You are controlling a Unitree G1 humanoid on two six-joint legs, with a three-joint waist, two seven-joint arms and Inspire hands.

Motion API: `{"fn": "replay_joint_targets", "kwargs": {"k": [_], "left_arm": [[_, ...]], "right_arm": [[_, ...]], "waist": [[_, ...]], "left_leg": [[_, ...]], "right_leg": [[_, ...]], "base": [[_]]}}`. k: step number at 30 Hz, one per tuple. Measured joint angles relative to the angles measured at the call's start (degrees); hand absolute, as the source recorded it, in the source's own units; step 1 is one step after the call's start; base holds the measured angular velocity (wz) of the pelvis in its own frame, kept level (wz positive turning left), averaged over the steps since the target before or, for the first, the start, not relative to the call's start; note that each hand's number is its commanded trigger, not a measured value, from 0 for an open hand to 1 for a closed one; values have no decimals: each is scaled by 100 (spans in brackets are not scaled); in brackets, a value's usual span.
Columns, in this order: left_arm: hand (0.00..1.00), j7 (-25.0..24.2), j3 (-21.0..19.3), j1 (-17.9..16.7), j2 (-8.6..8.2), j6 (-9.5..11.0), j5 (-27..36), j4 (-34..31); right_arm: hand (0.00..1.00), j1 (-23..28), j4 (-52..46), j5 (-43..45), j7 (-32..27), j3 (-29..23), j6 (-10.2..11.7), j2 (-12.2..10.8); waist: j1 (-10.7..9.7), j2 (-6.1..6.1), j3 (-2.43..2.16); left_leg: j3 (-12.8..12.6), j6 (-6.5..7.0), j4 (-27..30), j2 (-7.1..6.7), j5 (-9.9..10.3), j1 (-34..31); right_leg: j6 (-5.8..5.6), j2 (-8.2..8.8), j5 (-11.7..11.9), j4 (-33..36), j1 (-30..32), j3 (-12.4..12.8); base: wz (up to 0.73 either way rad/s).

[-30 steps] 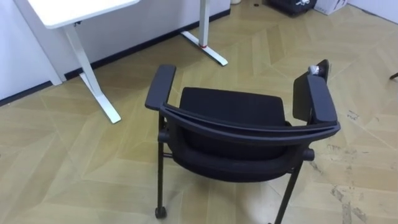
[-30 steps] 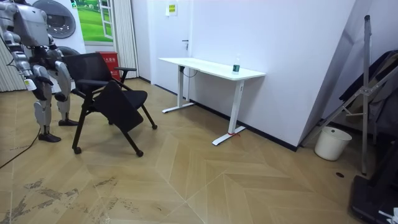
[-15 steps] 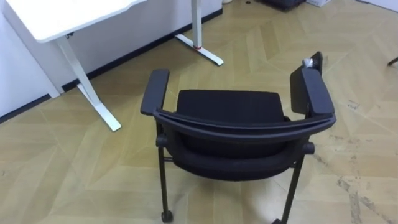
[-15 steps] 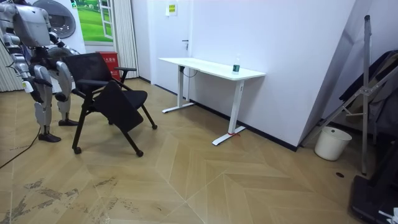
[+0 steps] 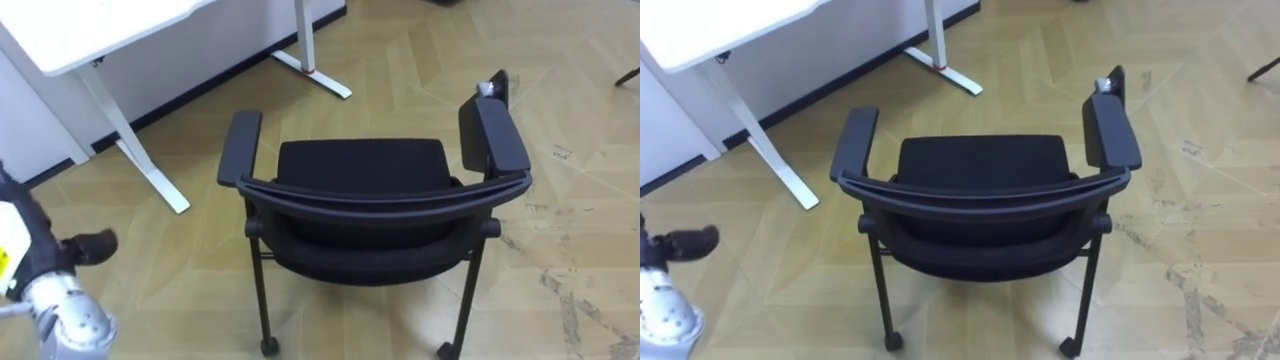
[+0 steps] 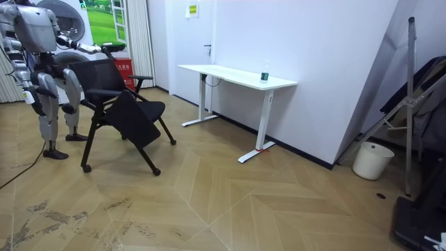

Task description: Push chair

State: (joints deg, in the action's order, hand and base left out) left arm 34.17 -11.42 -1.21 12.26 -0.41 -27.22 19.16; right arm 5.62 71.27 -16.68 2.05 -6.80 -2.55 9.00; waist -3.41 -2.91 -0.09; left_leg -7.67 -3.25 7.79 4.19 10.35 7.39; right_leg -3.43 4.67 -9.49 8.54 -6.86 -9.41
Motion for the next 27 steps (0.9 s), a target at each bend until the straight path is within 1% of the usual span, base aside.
{"fn": "replay_joint_targets", "kwargs": {"k": [3,6,9,11,14,16,18,19,20,22,23,24,25,26,27], "left_arm": [[0,-60,3,74,2,0,4,-175],[0,-139,66,74,2,1,4,-256],[0,-360,146,73,3,-5,2,-259],[0,-485,251,70,3,-16,-145,-259],[0,-730,540,66,15,-74,-495,-291],[0,-1135,810,66,19,-209,-1012,-493],[0,-1437,984,66,24,-265,-1392,-606],[0,-1639,1084,66,25,-350,-1583,-622],[0,-1758,1141,67,28,-398,-1647,-624],[0,-2273,1426,69,54,-633,-1944,-648],[0,-2415,1491,69,67,-683,-2025,-653],[0,-2702,1642,67,145,-777,-2145,-687],[0,-3023,1798,67,284,-868,-2238,-770],[0,-3164,1870,67,358,-920,-2238,-839],[0,-3432,1970,66,494,-1014,-2238,-1024]], "right_arm": [[0,-4,-2,-2,17,0,4,-2],[0,-10,-2,-33,1,12,5,-8],[0,-2,-4,-69,3,56,6,-14],[0,-6,-3,-57,7,54,6,-32],[0,-18,-4,-52,38,112,10,-28],[0,-65,32,3,65,108,13,-10],[0,-106,81,82,60,97,8,-7],[0,-146,105,146,60,101,6,7],[0,-167,121,165,61,102,5,17],[0,-238,208,193,59,100,-2,35],[0,-266,232,196,59,99,-5,42],[0,-300,241,206,66,98,-7,55],[0,-309,240,231,68,94,-8,71],[0,-313,241,254,68,92,-9,90],[0,-326,240,300,68,91,-9,143]], "waist": [[-30,13,8],[-87,21,13],[-107,36,22],[-116,50,26],[-118,55,21],[-118,50,19],[-136,41,13],[-141,19,4],[-148,9,0],[-260,-23,-19],[-278,-33,-26],[-307,-47,-23],[-336,-67,-17],[-355,-78,-10],[-407,-104,5]], "left_leg": [[0,0,0,-1,0,-1],[-1,0,-1,-1,0,5],[-3,0,3,-1,0,-8],[-1,0,6,-1,0,-30],[1,0,17,-1,0,-78],[4,0,21,-1,0,-91],[2,0,21,-1,0,-81],[-1,0,21,-1,0,-88],[-4,0,20,-1,0,-91],[12,0,22,-1,0,-102],[12,0,27,-1,0,-114],[13,0,47,-1,0,-132],[14,0,64,0,0,-146],[16,0,68,0,0,-149],[18,0,70,-2,0,-153]], "right_leg": [[0,0,0,-4,-5,-3],[0,0,0,-3,-10,-4],[0,0,0,-3,3,-5],[0,0,0,-8,5,-7],[0,1,0,-9,15,-25],[0,1,0,-4,48,-10],[0,2,1,-2,50,-2],[0,3,1,-1,49,0],[0,3,1,-1,50,1],[0,3,1,-1,70,-13],[0,3,1,1,80,-14],[0,5,1,7,88,-14],[1,5,2,7,92,-15],[2,5,2,8,93,-14],[2,11,3,9,93,-16]], "base": [[0],[0],[0],[0],[2],[0],[0],[0],[0],[0],[0],[0],[0],[0],[0]]}}
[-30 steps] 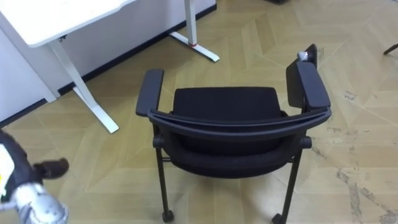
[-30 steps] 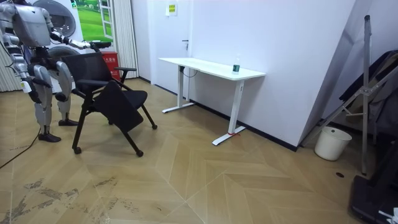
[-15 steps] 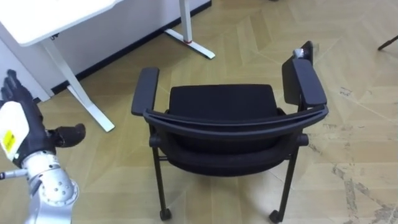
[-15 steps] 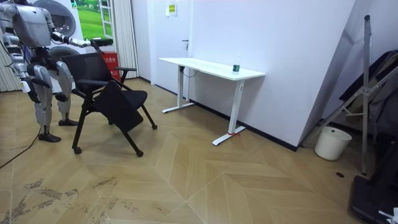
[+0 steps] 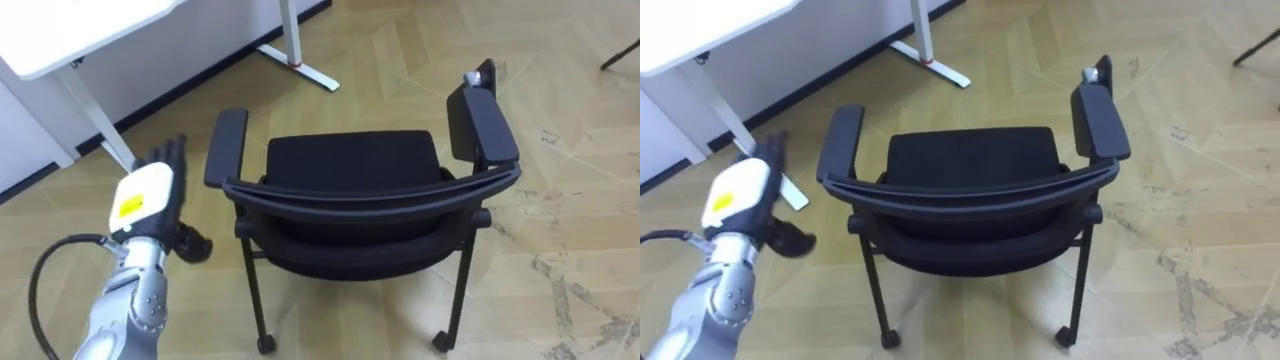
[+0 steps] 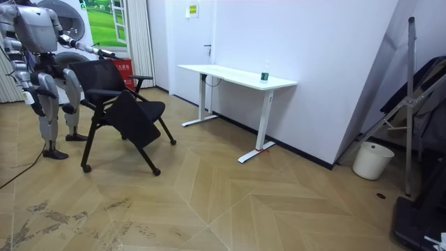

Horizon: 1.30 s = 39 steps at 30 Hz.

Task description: Push chair

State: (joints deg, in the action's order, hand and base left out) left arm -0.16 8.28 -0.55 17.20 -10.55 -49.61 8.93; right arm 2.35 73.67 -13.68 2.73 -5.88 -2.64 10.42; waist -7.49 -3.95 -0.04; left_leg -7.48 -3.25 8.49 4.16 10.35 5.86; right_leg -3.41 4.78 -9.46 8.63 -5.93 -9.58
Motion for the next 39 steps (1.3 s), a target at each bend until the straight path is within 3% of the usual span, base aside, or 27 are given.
{"fn": "replay_joint_targets", "kwargs": {"k": [3,4,9,14,18,24,39], "left_arm": [[0,-495,92,0,265,-137,-9,-512],[0,-696,90,1,331,-176,-25,-732],[0,-1362,88,1,514,-237,-313,-1525],[0,-1949,85,1,658,-380,-528,-1927],[0,-2266,68,8,910,-440,-527,-2320],[0,-2541,47,24,918,-451,-527,-2368],[0,-2590,49,82,918,-440,-975,-2370]], "right_arm": [[0,-6,30,25,-14,2,2,119],[0,-4,62,23,-32,-5,2,142],[0,-70,271,1,-218,-61,8,143],[0,-56,275,22,-311,-60,14,151],[0,-54,270,14,-257,-45,16,150],[0,-57,274,11,-250,-39,24,150],[0,-64,344,-9,-313,-26,129,150]], "waist": [[-24,-82,44],[-29,-110,40],[1,-104,64],[10,-135,43],[4,-108,61],[2,-93,71],[-6,-133,71]], "left_leg": [[12,0,20,-4,0,3],[18,0,32,-3,0,-13],[20,0,102,-10,1,-61],[24,0,127,-10,1,-130],[25,0,125,-10,1,-131],[24,0,121,-10,1,-137],[24,1,124,-11,1,-174]], "right_leg": [[0,5,0,10,-6,5],[0,4,0,9,4,3],[-3,14,-5,-1,14,4],[-4,14,-5,0,94,10],[-3,17,-5,-1,93,12],[-3,17,-5,-1,85,16],[-3,17,-5,-1,102,13]], "base": [[0],[0],[1],[2],[0],[0],[0]]}}
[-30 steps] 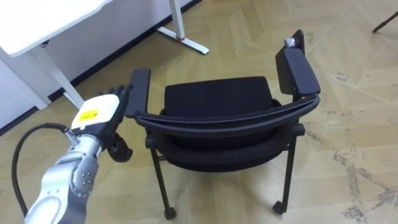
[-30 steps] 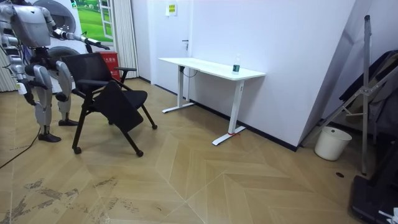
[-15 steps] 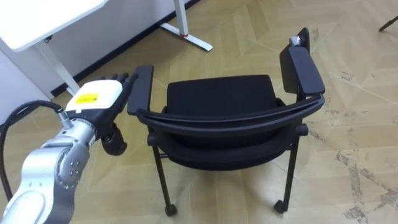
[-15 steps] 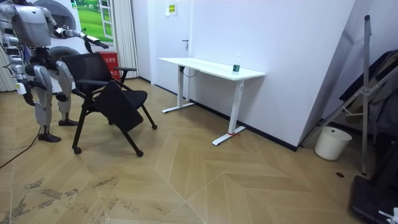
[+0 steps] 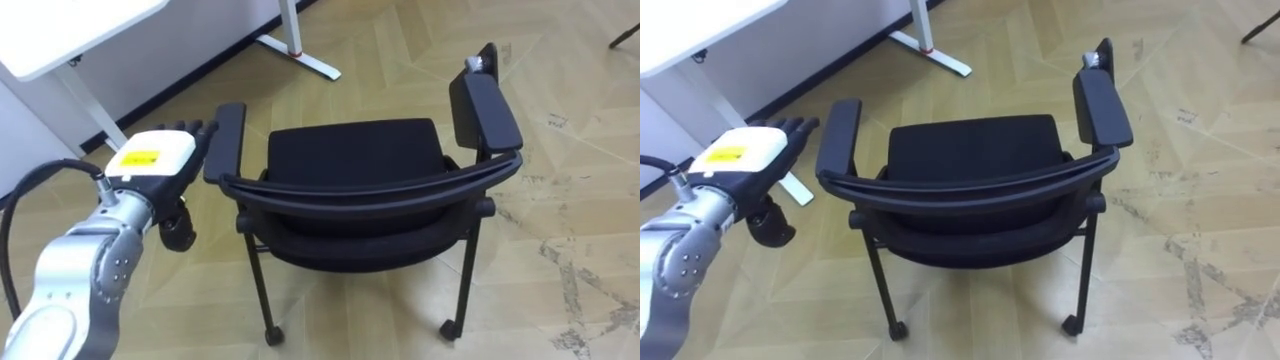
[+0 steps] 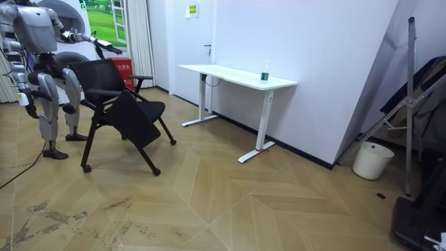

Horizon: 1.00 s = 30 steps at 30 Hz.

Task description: Push chair

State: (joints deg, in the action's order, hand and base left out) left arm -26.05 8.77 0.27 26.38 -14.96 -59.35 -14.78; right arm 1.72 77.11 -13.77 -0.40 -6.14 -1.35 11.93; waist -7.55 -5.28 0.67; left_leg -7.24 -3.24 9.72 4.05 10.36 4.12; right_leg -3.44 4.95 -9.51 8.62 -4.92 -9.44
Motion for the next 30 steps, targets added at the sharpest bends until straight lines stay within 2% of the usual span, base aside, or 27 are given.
{"fn": "replay_joint_targets", "kwargs": {"k": [3,8,10,14,16,19,22,30], "left_arm": [[0,0,26,22,-1,-11,1,-27],[0,0,151,26,-13,-17,3,-28],[0,-1,296,24,-76,-93,25,-28],[0,-3,511,24,-153,-91,31,-16],[0,-2,567,22,-325,-92,28,66],[0,2,685,22,-356,-88,32,222],[0,74,783,23,-436,-82,137,313],[0,315,783,25,-521,-71,368,475]], "right_arm": [[0,-54,93,-80,-41,36,28,11],[0,-103,104,-161,-181,153,22,5],[0,-146,102,-162,-213,194,22,-9],[0,-180,103,-162,-195,253,23,-9],[0,-161,104,-139,-198,245,25,-24],[0,-168,95,-136,-211,253,39,-55],[0,-147,98,-140,-279,278,49,-77],[0,-114,92,-131,-472,276,48,-78]], "waist": [[-14,-45,-6],[-77,-74,11],[-124,-64,29],[-192,-28,54],[-224,21,88],[-324,47,90],[-349,77,78],[-386,74,65]], "left_leg": [[3,0,2,0,0,-23],[43,0,1,0,0,-33],[28,0,1,-2,0,-35],[19,0,1,-2,0,-37],[-4,0,1,-2,0,-28],[-29,0,1,-3,0,-26],[-47,0,-4,-6,0,-18],[-53,0,-20,-6,0,55]], "right_leg": [[0,0,0,0,23,1],[1,-1,1,4,16,-7],[1,-3,1,12,26,2],[1,-3,1,11,27,13],[1,-4,1,8,31,73],[1,-4,1,4,32,95],[1,-4,1,9,54,133],[2,-5,2,27,11,139]], "base": [[0],[0],[0],[0],[-4],[-3],[-7],[-2]]}}
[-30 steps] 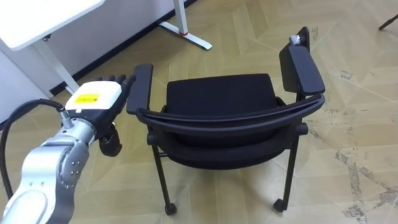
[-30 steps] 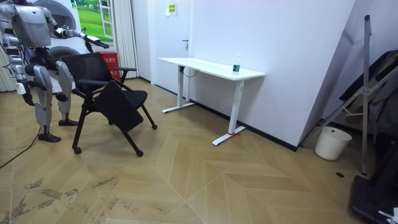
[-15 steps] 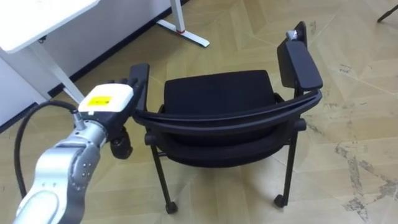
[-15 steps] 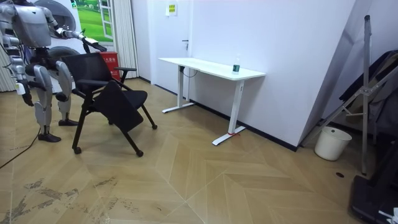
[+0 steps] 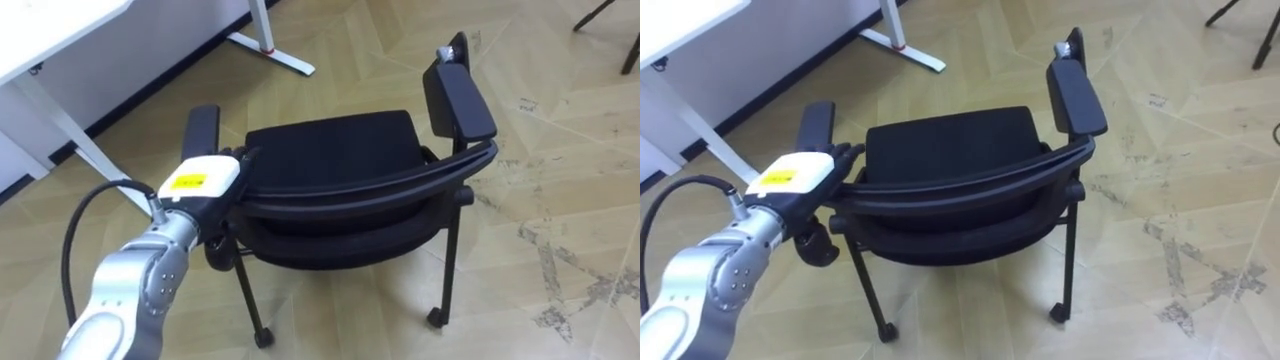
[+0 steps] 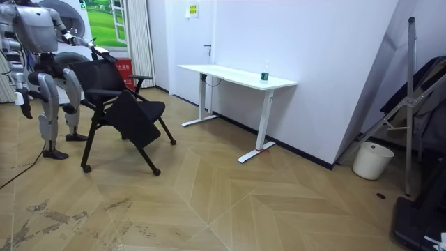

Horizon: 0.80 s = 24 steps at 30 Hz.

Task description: Push chair

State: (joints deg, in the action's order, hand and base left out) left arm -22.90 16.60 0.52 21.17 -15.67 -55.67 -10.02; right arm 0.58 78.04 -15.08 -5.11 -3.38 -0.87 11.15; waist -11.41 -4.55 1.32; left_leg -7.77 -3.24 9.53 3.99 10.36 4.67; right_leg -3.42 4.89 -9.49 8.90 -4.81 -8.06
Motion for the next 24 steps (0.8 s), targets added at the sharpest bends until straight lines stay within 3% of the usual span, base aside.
{"fn": "replay_joint_targets", "kwargs": {"k": [5,9,14,18,24], "left_arm": [[0,4,0,0,-14,23,185,11],[0,185,0,32,-43,158,217,299],[0,327,2,131,-55,238,412,646],[0,493,2,137,-120,281,426,805],[0,680,1,298,-158,393,423,1028]], "right_arm": [[0,30,-15,41,-11,2,1,-2],[0,67,-33,135,-57,1,1,-3],[0,63,-75,166,-127,106,12,-2],[0,70,-125,156,-122,222,12,-8],[0,72,-219,158,-111,225,14,-43]], "waist": [[-12,-5,-9],[-12,-39,-59],[-76,-82,-90],[-60,-81,-82],[-60,-25,-42]], "left_leg": [[-6,0,8,0,0,5],[-15,0,14,2,0,14],[-16,1,21,2,0,24],[-75,1,8,2,-1,95],[-104,1,7,1,-1,89]], "right_leg": [[0,0,0,33,4,1],[0,0,0,77,15,5],[0,0,-1,76,8,22],[0,-22,-9,70,11,179],[0,-22,-9,71,26,198]], "base": [[0],[0],[0],[-7],[-1]]}}
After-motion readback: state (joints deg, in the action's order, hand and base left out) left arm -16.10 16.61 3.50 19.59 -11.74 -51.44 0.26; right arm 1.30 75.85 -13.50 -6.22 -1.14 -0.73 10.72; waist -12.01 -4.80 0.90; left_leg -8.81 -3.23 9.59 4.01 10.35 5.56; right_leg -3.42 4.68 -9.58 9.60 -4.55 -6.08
